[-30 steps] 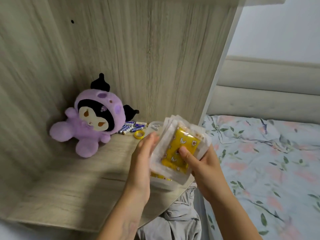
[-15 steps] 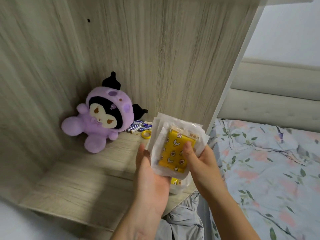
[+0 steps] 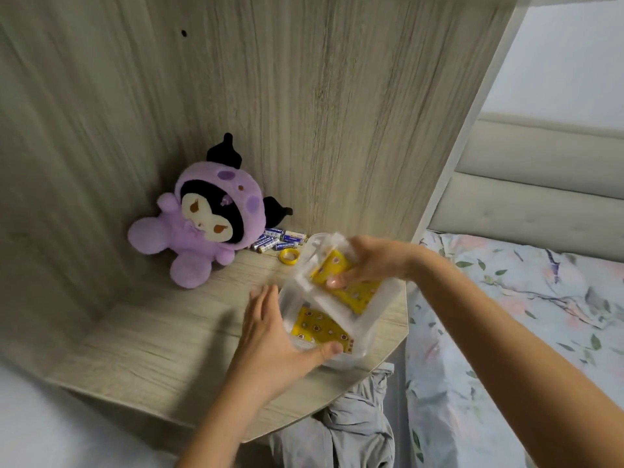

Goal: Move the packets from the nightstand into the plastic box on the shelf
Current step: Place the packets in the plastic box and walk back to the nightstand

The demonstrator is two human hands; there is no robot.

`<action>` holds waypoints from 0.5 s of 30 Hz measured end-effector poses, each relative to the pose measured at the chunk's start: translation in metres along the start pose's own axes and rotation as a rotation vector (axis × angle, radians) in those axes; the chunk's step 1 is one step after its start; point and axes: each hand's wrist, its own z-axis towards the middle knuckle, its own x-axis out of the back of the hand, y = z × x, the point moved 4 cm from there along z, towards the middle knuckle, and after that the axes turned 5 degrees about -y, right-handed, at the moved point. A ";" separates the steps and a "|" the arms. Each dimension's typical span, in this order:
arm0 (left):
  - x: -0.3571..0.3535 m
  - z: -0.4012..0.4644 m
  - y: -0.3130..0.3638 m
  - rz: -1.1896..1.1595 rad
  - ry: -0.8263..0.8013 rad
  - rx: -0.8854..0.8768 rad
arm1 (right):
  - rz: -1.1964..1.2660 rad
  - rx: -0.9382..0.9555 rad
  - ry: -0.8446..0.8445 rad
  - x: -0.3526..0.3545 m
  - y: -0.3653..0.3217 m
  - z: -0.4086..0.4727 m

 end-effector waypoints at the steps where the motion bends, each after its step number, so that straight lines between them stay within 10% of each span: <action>1: -0.007 0.001 -0.001 -0.012 -0.039 0.009 | -0.092 -0.038 -0.073 -0.011 0.001 0.012; 8: -0.023 0.005 -0.006 -0.144 0.024 -0.018 | -0.183 -0.042 -0.329 -0.051 -0.005 0.036; 15: -0.027 0.009 -0.008 -0.150 0.041 -0.008 | -0.013 -0.073 -0.150 -0.051 -0.001 0.039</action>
